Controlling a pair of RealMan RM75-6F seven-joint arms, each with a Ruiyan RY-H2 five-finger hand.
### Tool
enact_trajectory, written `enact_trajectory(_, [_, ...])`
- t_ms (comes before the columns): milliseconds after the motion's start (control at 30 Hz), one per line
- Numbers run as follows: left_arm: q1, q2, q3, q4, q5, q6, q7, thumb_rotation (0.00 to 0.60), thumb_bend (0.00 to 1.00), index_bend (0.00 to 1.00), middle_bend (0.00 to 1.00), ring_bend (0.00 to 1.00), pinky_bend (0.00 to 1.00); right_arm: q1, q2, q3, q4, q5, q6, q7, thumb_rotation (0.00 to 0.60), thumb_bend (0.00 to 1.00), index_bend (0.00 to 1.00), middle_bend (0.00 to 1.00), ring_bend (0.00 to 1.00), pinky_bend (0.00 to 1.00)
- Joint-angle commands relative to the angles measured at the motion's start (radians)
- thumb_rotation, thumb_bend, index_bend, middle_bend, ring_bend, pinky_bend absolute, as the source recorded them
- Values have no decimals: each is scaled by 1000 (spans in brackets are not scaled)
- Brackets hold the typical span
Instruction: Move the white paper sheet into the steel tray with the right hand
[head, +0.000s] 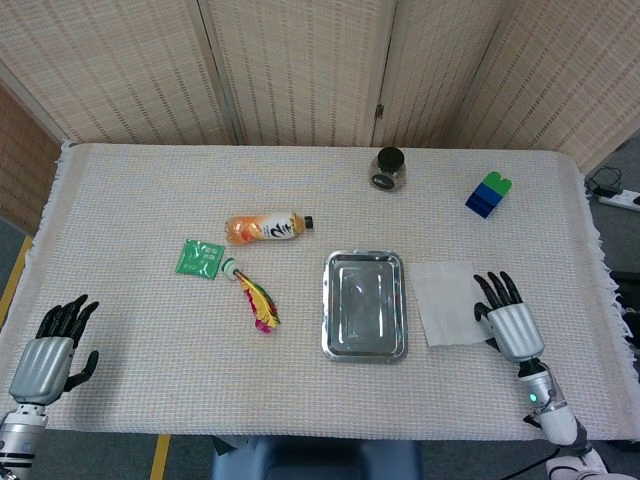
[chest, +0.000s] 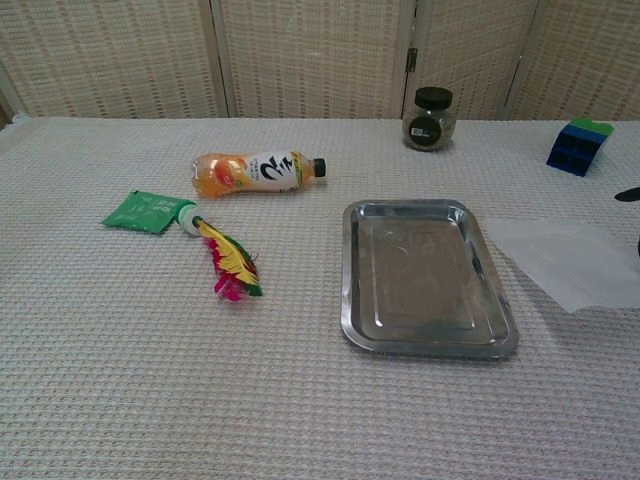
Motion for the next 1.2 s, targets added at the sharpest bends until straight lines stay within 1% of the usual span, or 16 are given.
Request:
enact_trajectory(33, [1,2,0,-2,4,5,-2,600,539,9,34,0,0,16,0,30,-33,12,55,18,600,486,714,139,0,0])
enact_trajectory(267, [5,10,3,-13,13,15,-9,600,539,14,34,0,0,56,-25,74,-82,10,181,10,600,490,714,139,0,0])
enact_trajectory(433, [9,19,1,-20,18,26,-21,600,539,17,34,0,0,91,-43,112,-131,7,273,29,600,492,714,141,0,0])
enact_trajectory(567, [10,24,2,-24,24,31,-29,600,539,18,34,0,0,123,-65,109,-154,-24,319,19,600,492,714,141,0,0])
enact_trajectory(700, [14,32,1,-30,29,42,-38,600,539,18,34,0,0,147,-103,78,-140,-69,340,-27,600,492,714,145,0,0])
enact_trajectory(767, [16,36,2,-32,31,45,-43,600,539,19,34,0,0,156,-122,74,-123,-82,359,-39,600,492,714,147,0,0])
enact_trajectory(867, [19,42,1,-35,29,49,-54,600,539,21,34,0,0,199,-149,99,-99,-86,396,-54,600,491,716,153,1,0])
enact_trajectory(967, [19,45,-2,-34,26,49,-63,600,539,23,34,0,0,266,-155,133,-127,-80,384,-53,600,492,718,156,6,0])
enact_trajectory(1033, [20,48,-4,-34,26,51,-70,600,539,25,34,0,0,308,-154,150,-143,-81,376,-78,600,492,718,156,10,0])
enact_trajectory(1200, [24,57,-6,-37,29,62,-87,600,539,28,34,0,0,361,-164,179,-165,-74,376,-100,600,492,718,156,16,0])
